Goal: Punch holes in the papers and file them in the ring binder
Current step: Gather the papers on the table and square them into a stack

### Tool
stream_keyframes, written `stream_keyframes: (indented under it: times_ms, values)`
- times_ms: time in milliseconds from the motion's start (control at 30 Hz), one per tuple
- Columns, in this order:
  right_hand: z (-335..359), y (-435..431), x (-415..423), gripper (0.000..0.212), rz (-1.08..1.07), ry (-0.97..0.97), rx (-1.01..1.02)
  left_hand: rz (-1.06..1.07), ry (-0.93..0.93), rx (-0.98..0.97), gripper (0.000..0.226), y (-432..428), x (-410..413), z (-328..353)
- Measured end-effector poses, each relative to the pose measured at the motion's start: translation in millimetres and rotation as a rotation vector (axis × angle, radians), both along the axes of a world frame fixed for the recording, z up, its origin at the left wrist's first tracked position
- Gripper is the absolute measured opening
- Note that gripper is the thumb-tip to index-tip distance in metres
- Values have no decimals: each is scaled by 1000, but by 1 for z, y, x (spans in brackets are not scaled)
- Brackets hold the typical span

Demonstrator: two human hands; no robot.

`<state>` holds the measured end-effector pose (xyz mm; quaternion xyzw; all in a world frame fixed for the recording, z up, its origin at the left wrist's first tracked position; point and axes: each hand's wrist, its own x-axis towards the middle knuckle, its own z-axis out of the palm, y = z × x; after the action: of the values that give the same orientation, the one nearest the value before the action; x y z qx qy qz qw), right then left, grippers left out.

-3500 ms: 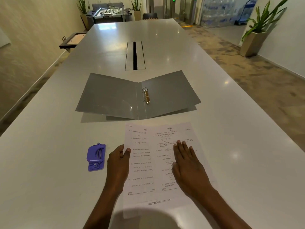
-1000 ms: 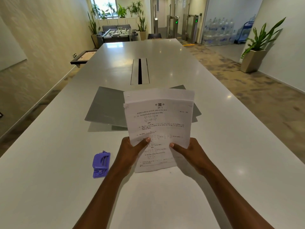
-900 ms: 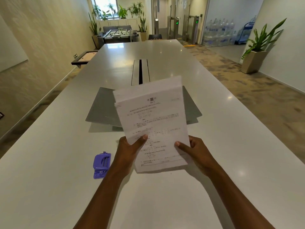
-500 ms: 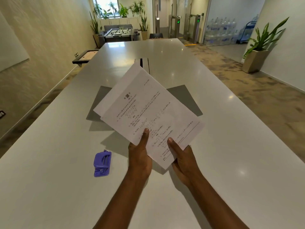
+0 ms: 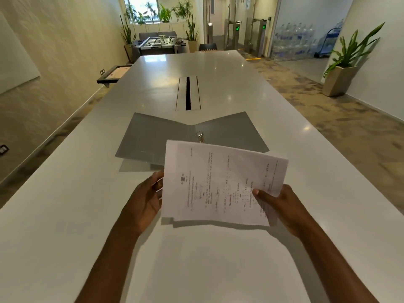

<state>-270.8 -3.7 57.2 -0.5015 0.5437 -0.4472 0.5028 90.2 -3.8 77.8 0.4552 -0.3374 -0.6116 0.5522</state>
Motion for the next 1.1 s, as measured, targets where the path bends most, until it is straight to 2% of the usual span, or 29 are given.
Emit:
stream_keyframes:
  times_ms: [100, 200, 400, 567, 867, 933, 1033, 1100]
  values:
    - [-2, 3, 4, 19, 44, 43, -22, -90, -246, -12, 36, -5, -2, -7]
    - [-6, 6, 14, 19, 30, 52, -39, -46, -362, -55, 37, -6, -13, -12]
    - [-15, 11, 16, 23, 4, -46, -75, 25, -358, -81, 42, -3, -21, -25]
    - [-21, 13, 15, 31, 50, -15, -88, 19, -385, -88, 45, 3, -25, -39]
    - [-17, -1, 5, 24, -26, -51, -58, 67, -411, -73, 22, 0, -33, -33]
    - [-14, -6, 0, 31, -20, -177, -12, 99, -355, -67, 23, -2, -30, -31]
    - [-11, -4, 11, 35, -28, -614, 113, 168, -187, -44, 36, 0, -35, -29]
    - [-10, 3, 31, 36, -17, -829, 163, 223, -74, -22, 36, 6, -49, -28]
